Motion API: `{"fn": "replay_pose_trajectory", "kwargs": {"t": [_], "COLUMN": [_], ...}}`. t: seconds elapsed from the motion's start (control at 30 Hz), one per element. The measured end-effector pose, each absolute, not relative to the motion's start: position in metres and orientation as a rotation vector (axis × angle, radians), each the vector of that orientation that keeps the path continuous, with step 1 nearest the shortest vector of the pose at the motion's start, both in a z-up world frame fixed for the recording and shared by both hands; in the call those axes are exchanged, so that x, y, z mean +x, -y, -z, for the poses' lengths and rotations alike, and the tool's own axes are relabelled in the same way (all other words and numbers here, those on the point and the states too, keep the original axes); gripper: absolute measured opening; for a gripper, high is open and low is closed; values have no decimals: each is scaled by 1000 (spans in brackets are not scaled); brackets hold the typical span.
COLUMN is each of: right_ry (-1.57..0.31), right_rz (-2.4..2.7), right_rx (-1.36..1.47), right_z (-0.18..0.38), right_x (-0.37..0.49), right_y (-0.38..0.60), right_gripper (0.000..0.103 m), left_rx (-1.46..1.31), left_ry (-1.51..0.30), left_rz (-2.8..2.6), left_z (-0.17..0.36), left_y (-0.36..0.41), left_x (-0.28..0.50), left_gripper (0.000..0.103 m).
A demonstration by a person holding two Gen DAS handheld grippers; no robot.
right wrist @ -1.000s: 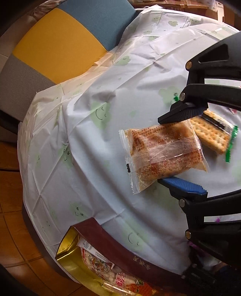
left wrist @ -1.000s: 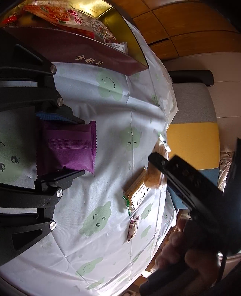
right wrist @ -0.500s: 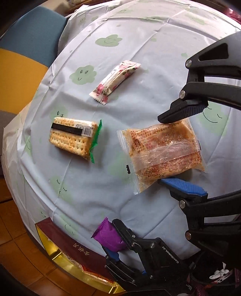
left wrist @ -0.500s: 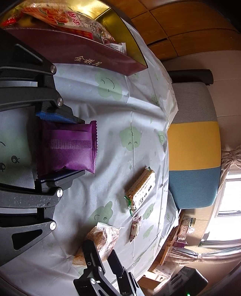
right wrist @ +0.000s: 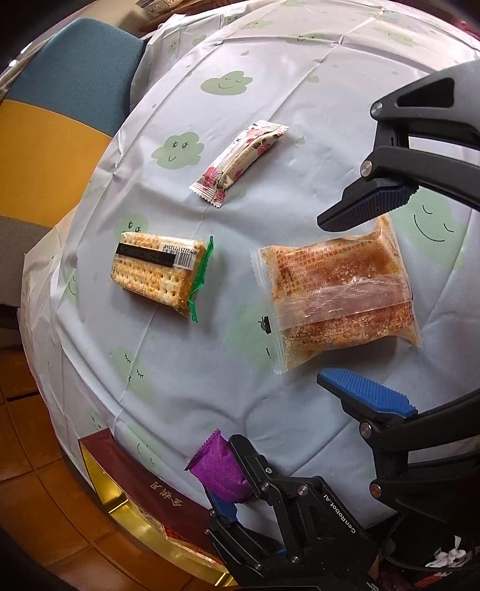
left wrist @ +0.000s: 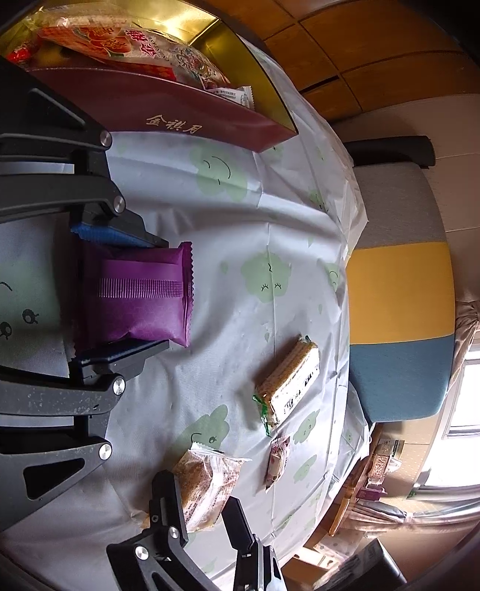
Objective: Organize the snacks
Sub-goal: 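Carry the purple pouch over the tin left while the right holds the bread bag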
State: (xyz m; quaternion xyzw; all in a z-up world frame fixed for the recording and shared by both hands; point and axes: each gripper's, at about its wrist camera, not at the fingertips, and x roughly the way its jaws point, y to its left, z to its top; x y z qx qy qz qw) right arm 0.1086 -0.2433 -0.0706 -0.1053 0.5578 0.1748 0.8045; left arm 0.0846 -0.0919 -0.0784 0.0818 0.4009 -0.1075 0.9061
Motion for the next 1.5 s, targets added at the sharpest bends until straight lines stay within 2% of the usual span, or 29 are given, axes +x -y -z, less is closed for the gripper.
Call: {"fn": "replay_pose_trajectory", "kwargs": {"t": [0.3, 0.5, 0.7, 1.3, 1.37, 1.4, 1.5], "right_ry": [-1157, -1117, -1150, -1177, -1192, -1191, -1177], "right_rz": [-322, -339, -288, -356, -309, -305, -291], "right_rx": [-275, -65, 27, -172, -233, -260, -269], "right_z": [70, 48, 52, 69, 75, 77, 77], "right_x": [103, 112, 122, 111, 111, 110, 107], "right_y": [237, 262, 278, 245, 244, 243, 244], "right_gripper": [78, 78, 78, 80, 74, 61, 61], "left_rx": [152, 130, 113, 62, 54, 51, 33], "left_ry": [-868, -885, -886, -860, -858, -857, -859], "left_rz": [209, 209, 209, 254, 257, 261, 270], "left_z": [74, 73, 67, 38, 36, 36, 32], "left_y": [90, 85, 81, 73, 72, 71, 67], "left_x": [81, 76, 70, 50, 48, 47, 45], "left_gripper": [44, 43, 43, 43, 43, 43, 43]}}
